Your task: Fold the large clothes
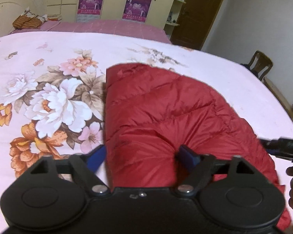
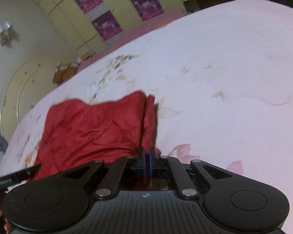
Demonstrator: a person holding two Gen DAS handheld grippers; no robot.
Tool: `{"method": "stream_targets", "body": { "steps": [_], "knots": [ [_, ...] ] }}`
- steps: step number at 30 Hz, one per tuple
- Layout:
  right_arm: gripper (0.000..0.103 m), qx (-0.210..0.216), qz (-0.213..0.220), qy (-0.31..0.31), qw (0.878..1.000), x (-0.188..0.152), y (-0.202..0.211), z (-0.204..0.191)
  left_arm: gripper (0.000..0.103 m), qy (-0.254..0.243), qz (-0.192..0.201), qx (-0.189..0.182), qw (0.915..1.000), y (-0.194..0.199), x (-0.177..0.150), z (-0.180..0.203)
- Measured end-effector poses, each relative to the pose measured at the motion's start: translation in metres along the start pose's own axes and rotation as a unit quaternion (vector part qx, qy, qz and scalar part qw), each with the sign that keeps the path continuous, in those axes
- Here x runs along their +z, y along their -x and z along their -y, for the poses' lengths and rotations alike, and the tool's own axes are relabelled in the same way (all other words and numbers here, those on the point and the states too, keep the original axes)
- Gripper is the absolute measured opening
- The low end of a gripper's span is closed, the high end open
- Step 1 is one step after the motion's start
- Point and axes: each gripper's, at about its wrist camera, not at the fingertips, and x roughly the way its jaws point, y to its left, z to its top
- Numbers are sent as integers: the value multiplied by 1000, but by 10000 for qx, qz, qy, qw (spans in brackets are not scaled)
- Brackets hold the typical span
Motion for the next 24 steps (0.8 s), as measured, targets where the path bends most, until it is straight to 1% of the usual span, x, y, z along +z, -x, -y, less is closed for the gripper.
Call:
{"method": "stream_targets", "body": {
  "steps": [1,2,4,6,7,10,14,18,20,24],
  "knots": [
    [74,-42,196,-66,9998,1,10,1,91,52,60,-75,9999,6,0,-3],
    [76,62,333,-122,9994,2,19,3,91,131,86,-196,9997,10,0,-7],
    [76,274,256,-350,9987,3,26,7,87,381,72,-575,9976,16,-2,-19],
    [76,534,101,-615,9966,1,25,11,87,664,26,-960,9932,16,-4,-28],
    [76,608,22,-780,9951,-1,22,14,87,779,-13,-1081,9911,15,-6,-33],
    [76,728,-165,-1141,9907,-9,9,17,86,931,-92,-1075,9898,8,-8,-38],
    [76,867,-393,-1444,9849,-19,-7,22,84,1021,-281,-1120,9880,-4,-12,-42],
    [76,998,-344,-1668,9803,-21,-6,30,84,1125,-294,-1144,9866,-5,-16,-45],
    [76,1171,-371,-1812,9757,-22,-2,33,85,1131,-290,-1155,9864,-5,-16,-45],
    [76,1150,-424,-1769,9766,-21,-7,33,86,1140,-293,-1121,9867,-8,-15,-45]
  ]
}}
